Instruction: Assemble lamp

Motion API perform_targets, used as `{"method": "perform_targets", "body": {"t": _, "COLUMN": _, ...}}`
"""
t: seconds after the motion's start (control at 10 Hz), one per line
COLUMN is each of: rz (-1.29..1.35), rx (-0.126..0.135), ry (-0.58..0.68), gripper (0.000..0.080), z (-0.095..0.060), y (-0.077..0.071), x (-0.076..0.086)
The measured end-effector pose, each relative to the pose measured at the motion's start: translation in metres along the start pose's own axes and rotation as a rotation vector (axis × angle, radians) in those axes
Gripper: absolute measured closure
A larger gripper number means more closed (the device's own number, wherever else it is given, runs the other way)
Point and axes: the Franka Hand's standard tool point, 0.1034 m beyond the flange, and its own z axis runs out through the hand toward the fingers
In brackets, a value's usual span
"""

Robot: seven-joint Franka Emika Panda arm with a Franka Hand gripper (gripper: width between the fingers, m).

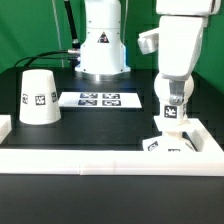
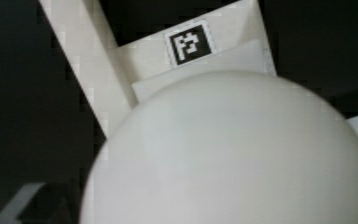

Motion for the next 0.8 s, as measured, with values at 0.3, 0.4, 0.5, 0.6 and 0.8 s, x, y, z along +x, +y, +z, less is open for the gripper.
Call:
{"method": "perform_targets", "body": {"t": 0.3, "rz": 0.0, "rx": 0.0, "ry": 0.0, "gripper": 0.0229, "z": 0.0001, "y": 0.0, "x": -0.0001}}
{"method": "perform_targets", "body": {"t": 0.4, "rz": 0.0, "rx": 0.0, "ry": 0.0, "gripper": 0.0229, "z": 0.0001, "y": 0.0, "x": -0.0001}}
{"method": "perform_targets", "body": {"t": 0.5, "rz": 0.0, "rx": 0.0, "ry": 0.0, "gripper": 0.0229, "z": 0.0001, "y": 0.0, "x": -0.0001}}
{"method": "perform_targets", "body": {"t": 0.6, "rz": 0.0, "rx": 0.0, "ry": 0.0, "gripper": 0.0229, "z": 0.0001, "y": 0.0, "x": -0.0001}}
{"method": "perform_targets", "body": {"t": 0.8, "rz": 0.0, "rx": 0.0, "ry": 0.0, "gripper": 0.0228, "z": 0.0001, "y": 0.0, "x": -0.0001}}
